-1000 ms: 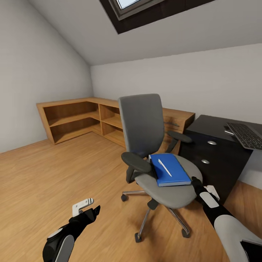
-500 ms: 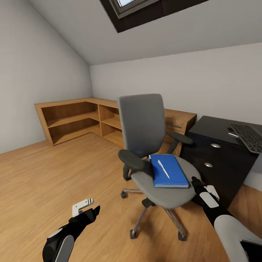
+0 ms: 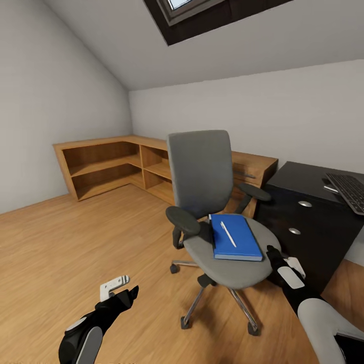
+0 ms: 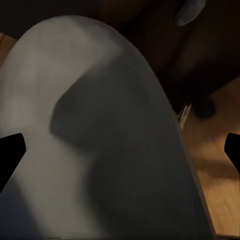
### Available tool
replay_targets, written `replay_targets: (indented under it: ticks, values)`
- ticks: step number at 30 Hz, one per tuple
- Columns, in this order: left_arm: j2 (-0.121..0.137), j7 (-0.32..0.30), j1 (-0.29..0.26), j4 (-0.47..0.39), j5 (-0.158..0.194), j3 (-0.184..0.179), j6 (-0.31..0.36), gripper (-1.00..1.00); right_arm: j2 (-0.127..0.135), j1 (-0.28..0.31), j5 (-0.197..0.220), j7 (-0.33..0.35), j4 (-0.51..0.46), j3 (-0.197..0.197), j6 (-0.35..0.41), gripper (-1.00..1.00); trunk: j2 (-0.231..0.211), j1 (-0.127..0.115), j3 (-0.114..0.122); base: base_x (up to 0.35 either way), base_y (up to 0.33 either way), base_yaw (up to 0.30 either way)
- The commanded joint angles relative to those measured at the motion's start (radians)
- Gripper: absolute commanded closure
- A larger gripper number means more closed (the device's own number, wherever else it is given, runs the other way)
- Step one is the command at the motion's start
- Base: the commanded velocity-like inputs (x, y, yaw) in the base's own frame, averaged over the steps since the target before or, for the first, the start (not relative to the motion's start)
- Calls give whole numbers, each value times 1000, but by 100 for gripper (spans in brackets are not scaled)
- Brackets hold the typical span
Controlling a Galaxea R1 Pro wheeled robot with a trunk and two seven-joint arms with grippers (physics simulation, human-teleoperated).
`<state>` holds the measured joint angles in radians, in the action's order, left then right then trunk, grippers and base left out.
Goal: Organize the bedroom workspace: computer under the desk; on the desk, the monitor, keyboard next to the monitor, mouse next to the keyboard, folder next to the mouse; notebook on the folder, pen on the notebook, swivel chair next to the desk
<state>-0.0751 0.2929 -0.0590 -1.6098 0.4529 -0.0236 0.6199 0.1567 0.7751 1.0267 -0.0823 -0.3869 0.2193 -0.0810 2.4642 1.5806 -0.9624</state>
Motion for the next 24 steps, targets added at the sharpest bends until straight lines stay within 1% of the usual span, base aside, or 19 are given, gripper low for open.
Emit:
replay_targets:
  ticks: [1, 11, 22, 23, 24]
  values:
    - [0, 9, -1, -1, 10, -1, 3, -100, -1, 0, 20, -4, 45, -7, -3, -100, 0, 0, -1, 0, 0, 155]
    - [0, 9, -1, -1, 10, -1, 3, -100, -1, 0, 20, -2, 45, -8, -3, -100, 0, 0, -1, 0, 0, 143]
    - [0, 9, -1, -1, 10, -1, 3, -100, -2, 0, 20, -3, 45, -8, -3, -100, 0, 0, -1, 0, 0, 12]
    - [-2, 6, -1, 5, 12, -4, 3, -100, -7, 0, 15, 0, 1, -9, -5, -100, 0, 0, -1, 0, 0, 0]
    - [-5, 8, -1, 4, 12, -4, 3, -100, -10, 0, 9, -1, 3, -9, -5, -100, 0, 0, -1, 0, 0, 0]
